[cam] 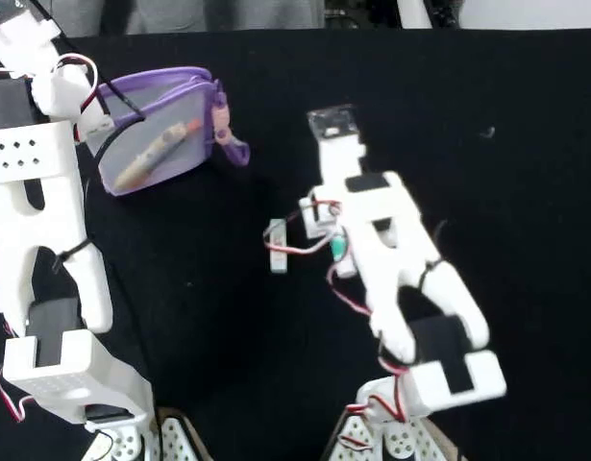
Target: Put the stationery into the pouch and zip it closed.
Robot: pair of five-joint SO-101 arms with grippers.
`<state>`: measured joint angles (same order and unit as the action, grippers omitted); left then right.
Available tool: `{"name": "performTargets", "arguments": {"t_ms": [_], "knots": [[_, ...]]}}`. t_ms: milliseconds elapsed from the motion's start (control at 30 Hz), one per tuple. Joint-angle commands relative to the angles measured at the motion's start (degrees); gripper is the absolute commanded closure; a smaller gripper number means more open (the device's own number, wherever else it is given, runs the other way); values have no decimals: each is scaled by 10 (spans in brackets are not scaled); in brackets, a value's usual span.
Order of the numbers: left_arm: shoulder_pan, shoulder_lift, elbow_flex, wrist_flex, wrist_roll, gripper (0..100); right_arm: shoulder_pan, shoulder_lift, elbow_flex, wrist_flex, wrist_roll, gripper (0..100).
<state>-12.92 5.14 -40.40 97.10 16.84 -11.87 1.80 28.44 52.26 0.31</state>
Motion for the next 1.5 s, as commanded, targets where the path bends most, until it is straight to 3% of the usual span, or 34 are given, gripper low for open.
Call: {"name": "performTargets", "arguments": {"t_ms": [0,200,400,533,700,900,1167,1467], "knots": [[16,-2,1,-5,-4,970,-9,30,-74,42,6,794],[16,-2,1,-5,-4,970,1,125,-182,130,7,803],[16,-2,1,-5,-5,970,1,239,-323,235,13,989],[15,-3,1,-5,-5,970,1,280,-377,272,64,988],[20,-4,-3,-4,-4,970,15,240,-380,285,73,987],[33,-7,-4,-4,-3,970,56,76,-379,302,72,987],[105,-8,-4,-1,-3,970,57,-117,-374,241,55,988],[148,-7,-48,38,-6,970,8,-266,-250,24,-10,988]]}}
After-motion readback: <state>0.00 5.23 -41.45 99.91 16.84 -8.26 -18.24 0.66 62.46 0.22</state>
